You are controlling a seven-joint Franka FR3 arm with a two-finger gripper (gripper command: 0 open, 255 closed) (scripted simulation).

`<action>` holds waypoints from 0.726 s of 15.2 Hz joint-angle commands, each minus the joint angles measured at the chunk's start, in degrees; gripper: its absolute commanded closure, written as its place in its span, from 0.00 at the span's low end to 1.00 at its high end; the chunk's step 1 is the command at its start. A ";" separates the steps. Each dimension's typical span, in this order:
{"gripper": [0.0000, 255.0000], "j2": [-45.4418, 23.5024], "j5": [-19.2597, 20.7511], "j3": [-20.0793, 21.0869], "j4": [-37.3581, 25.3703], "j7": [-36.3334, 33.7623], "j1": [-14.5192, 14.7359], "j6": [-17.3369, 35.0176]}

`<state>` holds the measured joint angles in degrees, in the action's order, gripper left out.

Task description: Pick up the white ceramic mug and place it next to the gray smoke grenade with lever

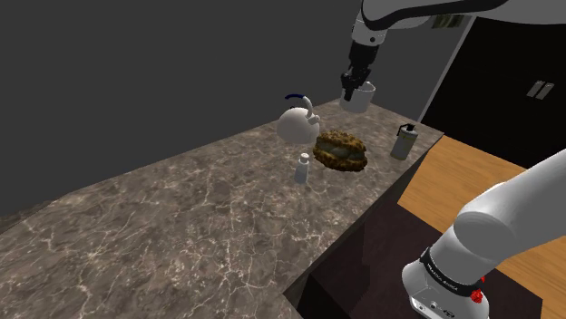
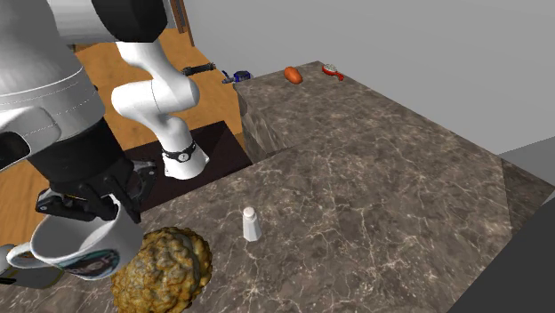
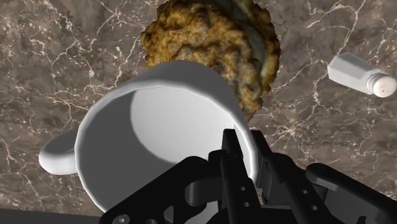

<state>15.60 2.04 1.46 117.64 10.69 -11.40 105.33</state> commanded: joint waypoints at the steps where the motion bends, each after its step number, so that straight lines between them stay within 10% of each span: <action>1: 1.00 -1.87 0.35 -1.75 -1.72 2.76 -1.07 0.27; 11: 1.00 -10.83 0.11 -9.76 -11.37 16.15 -6.38 0.06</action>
<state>6.33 2.36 -7.64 108.22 25.57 -17.33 105.72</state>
